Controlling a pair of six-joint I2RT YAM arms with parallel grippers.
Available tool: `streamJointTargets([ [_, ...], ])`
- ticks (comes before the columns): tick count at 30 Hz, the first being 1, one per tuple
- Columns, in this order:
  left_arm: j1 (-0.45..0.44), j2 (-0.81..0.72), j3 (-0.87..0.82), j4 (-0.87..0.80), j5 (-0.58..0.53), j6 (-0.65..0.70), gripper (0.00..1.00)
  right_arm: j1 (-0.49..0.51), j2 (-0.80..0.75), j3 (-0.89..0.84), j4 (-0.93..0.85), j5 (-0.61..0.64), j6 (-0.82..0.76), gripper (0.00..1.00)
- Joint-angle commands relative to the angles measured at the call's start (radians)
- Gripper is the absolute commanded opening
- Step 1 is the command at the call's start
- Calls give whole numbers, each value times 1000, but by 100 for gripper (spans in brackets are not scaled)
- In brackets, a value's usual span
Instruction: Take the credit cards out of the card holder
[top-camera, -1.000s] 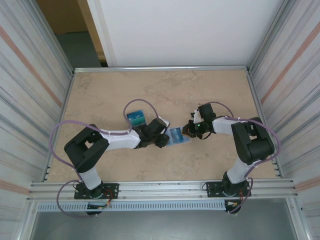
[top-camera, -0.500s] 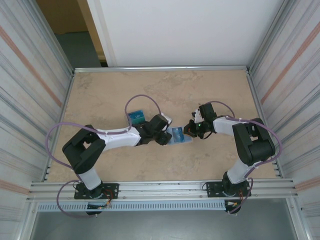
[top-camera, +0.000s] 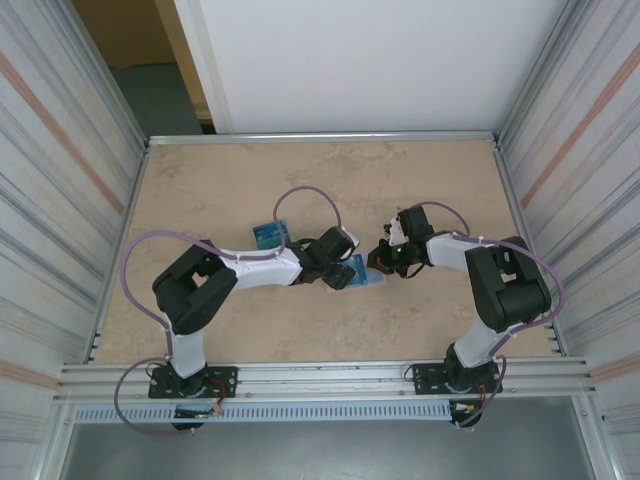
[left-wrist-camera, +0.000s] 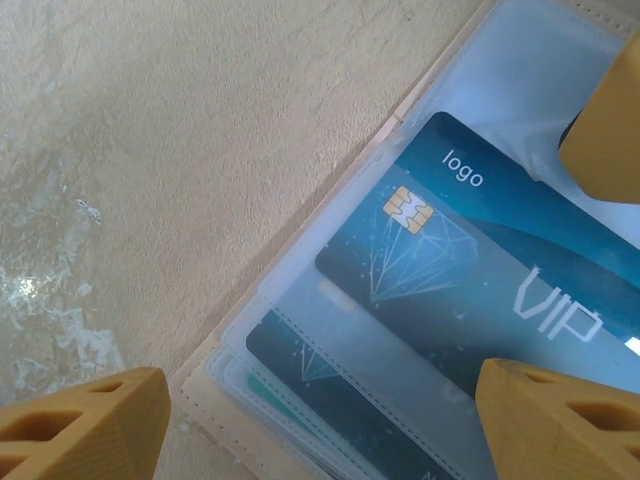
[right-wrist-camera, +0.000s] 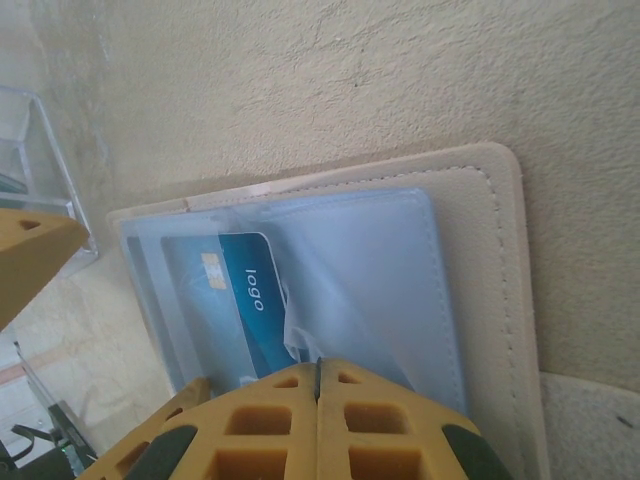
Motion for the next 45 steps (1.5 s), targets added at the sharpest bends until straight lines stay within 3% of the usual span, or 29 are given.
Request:
streamJointTargets([
  [1, -1, 12, 24, -49, -36, 28, 80, -1, -27, 10, -20, 10, 7, 0],
  [4, -1, 10, 17, -55, -36, 26, 79, -3, -28, -2, 0, -8, 20, 1],
  [8, -1, 17, 3, -57, -24, 16, 79, -1, -43, -34, 45, -35, 55, 13],
  [12, -1, 22, -7, -57, -9, 2, 78, 9, -59, -58, 66, -37, 75, 16],
  [36, -1, 17, -46, -39, 40, -47, 77, 51, 6, -100, 116, 10, 118, 21],
  [42, -1, 14, -49, -36, 63, -56, 76, 66, 46, -105, 155, -20, 128, 21],
  [45, -1, 15, -52, -33, 84, -64, 70, 59, 61, -126, 241, -73, 156, 19],
])
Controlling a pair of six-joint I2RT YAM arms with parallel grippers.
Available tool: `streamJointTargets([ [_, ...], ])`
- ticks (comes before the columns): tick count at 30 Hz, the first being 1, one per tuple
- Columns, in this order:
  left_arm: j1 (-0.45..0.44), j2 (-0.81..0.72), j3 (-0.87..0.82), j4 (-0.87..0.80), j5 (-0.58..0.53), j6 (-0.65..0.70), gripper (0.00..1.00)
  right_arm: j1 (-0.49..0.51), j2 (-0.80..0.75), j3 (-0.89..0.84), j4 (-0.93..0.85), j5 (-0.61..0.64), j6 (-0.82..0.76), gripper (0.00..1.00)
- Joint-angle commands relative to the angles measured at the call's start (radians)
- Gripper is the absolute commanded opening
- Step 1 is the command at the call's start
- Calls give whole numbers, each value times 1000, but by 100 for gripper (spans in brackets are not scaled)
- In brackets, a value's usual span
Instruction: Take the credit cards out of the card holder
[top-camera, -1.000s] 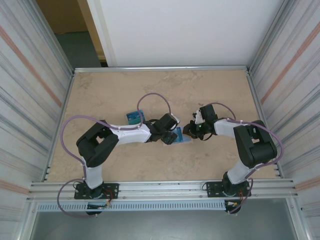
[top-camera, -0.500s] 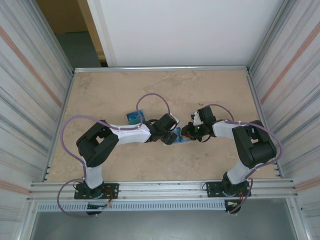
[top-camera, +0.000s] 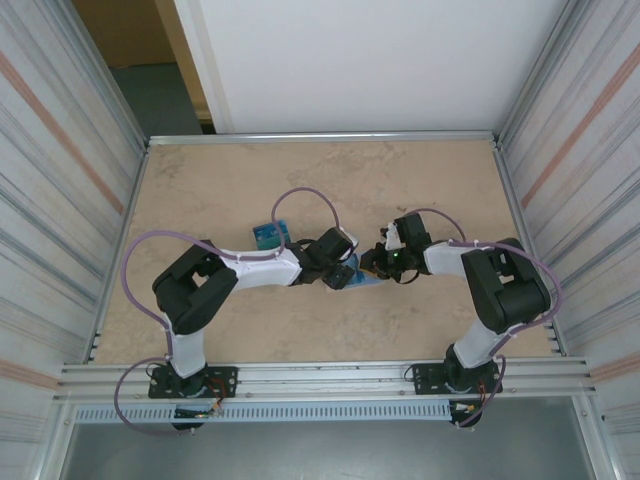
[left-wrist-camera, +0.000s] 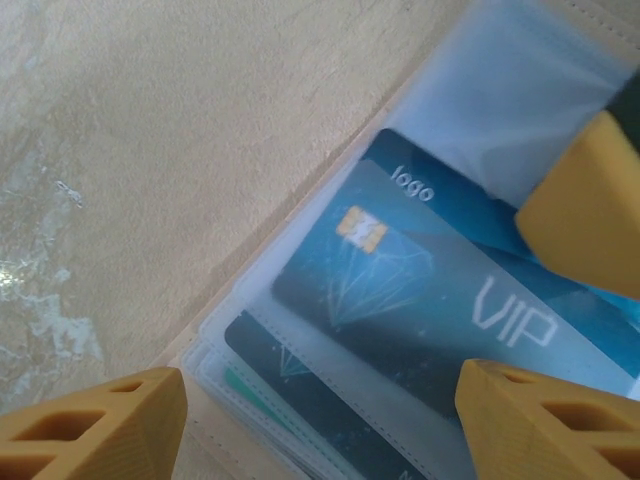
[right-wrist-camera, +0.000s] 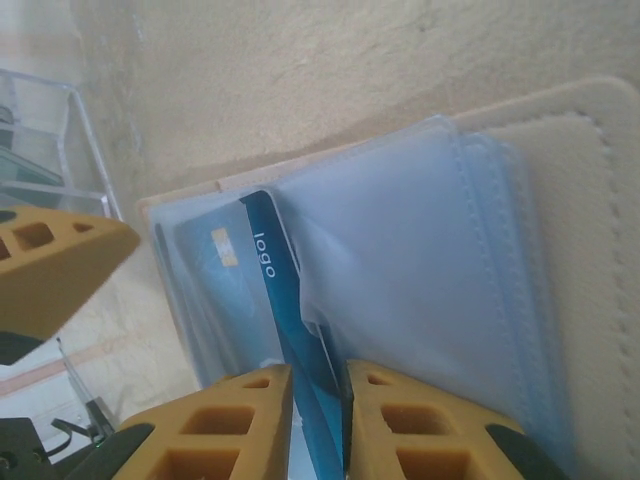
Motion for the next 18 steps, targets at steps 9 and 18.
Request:
streamJointTargets([
  [9, 2, 3, -58, -36, 81, -32, 54, -29, 71, -76, 170, -117, 75, 16],
  [18, 41, -22, -80, -10, 154, -47, 52, -34, 33, -58, 23, -69, -21, 19],
])
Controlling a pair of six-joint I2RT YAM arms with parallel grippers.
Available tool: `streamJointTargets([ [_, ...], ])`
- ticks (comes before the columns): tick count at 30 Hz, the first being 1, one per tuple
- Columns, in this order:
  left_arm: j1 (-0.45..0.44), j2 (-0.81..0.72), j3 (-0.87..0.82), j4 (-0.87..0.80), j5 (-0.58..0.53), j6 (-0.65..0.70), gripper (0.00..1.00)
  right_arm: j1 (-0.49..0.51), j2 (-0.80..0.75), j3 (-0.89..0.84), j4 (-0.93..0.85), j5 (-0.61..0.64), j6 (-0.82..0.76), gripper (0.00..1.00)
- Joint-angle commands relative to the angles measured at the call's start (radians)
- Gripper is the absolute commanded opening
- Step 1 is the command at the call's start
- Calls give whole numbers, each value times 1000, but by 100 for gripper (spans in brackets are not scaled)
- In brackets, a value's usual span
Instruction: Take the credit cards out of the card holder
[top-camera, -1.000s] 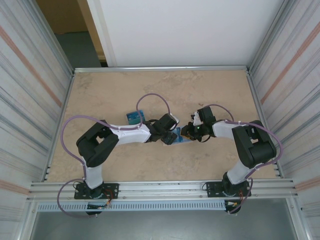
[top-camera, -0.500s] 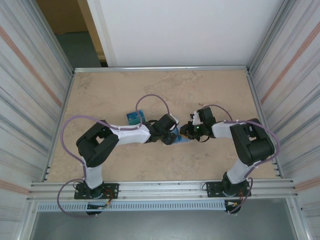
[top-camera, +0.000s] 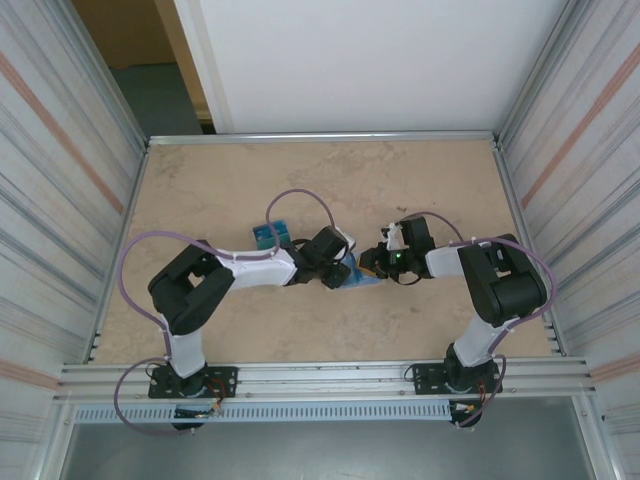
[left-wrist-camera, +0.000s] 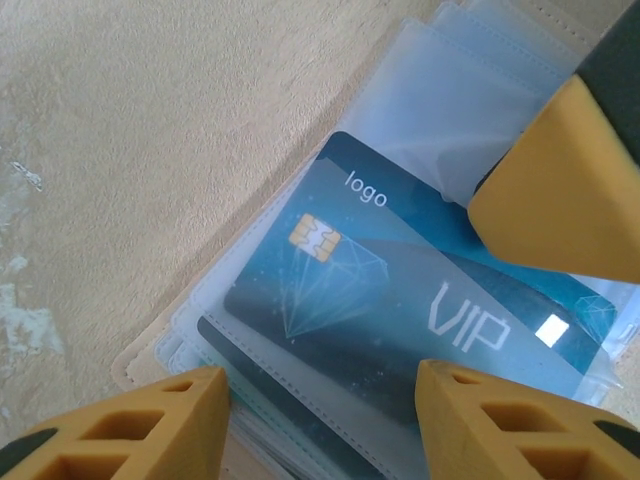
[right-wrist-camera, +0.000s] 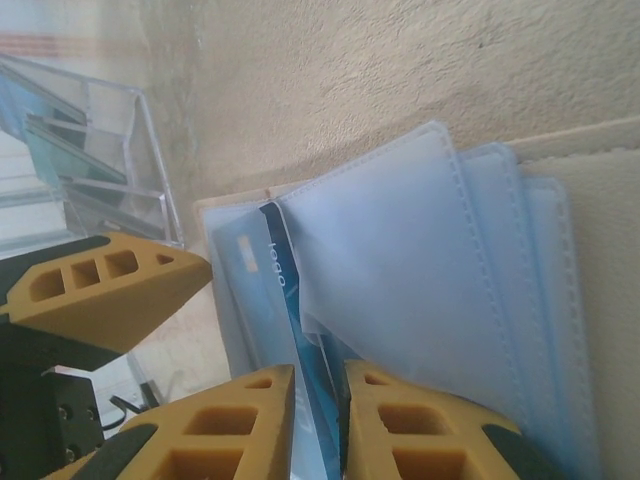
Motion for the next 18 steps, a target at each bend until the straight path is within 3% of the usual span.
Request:
streamJointTargets([
  [1, 16, -9, -40, -51, 70, -23, 52, 2, -11, -10, -138, 40, -59, 19],
  [18, 34, -27, -58, -30, 147, -49, 51, 2, 31, -28, 36, -80, 9, 14],
])
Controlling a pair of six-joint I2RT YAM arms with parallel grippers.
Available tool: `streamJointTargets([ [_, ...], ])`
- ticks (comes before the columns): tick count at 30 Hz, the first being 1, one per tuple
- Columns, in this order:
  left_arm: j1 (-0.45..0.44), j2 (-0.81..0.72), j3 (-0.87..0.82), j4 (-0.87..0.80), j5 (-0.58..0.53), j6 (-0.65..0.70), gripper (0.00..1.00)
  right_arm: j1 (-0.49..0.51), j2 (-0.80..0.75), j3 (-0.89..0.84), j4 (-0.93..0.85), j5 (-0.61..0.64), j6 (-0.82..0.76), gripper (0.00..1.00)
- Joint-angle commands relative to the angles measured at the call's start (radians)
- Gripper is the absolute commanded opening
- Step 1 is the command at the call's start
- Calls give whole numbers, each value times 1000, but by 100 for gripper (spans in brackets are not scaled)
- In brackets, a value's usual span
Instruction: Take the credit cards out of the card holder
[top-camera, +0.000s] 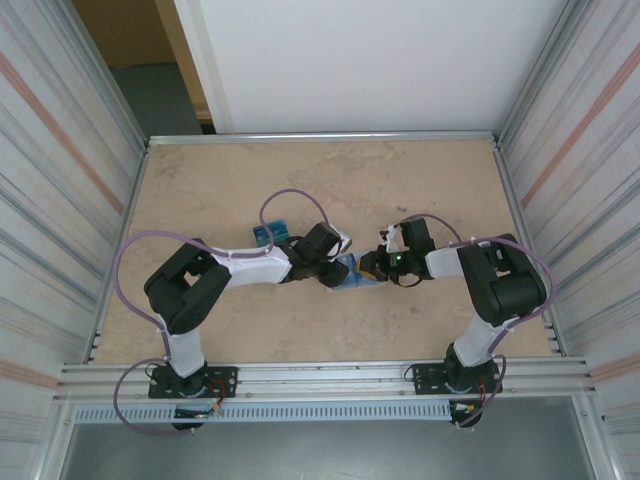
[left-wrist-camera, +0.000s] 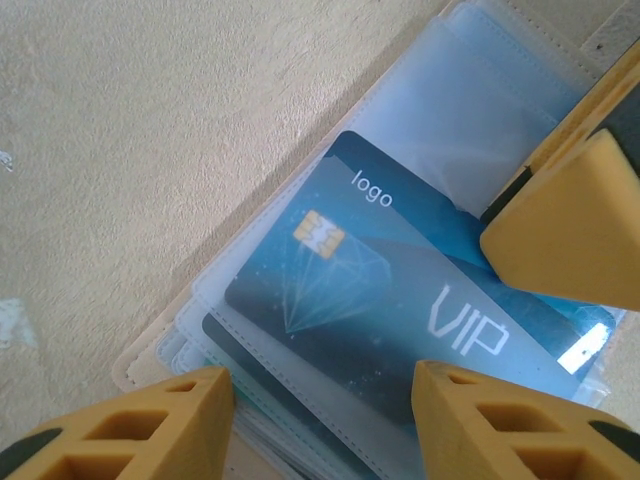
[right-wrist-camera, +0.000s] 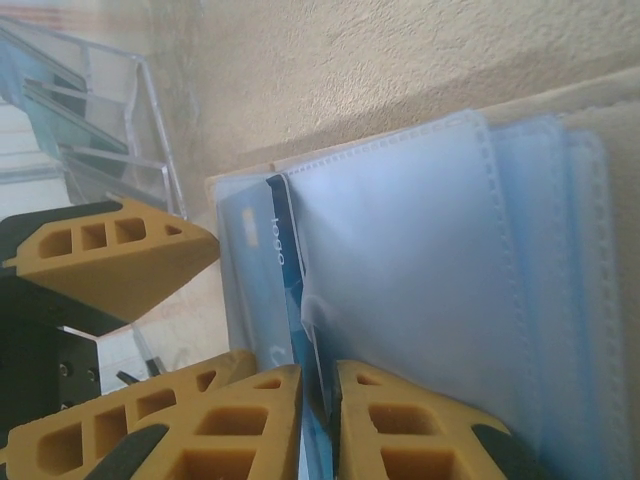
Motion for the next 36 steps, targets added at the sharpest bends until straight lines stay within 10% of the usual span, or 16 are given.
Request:
streamJointTargets([
  [1, -2, -14, -35, -51, 41, -20, 51, 2, 24, -16, 21, -26, 21, 13],
  [8, -3, -24, -38, -57, 19, -16, 53, -11, -6, -11, -64, 36, -9, 0],
  [36, -3, -71, -15, -100, -12, 6, 58, -53, -335, 55, -485, 324, -198, 0],
])
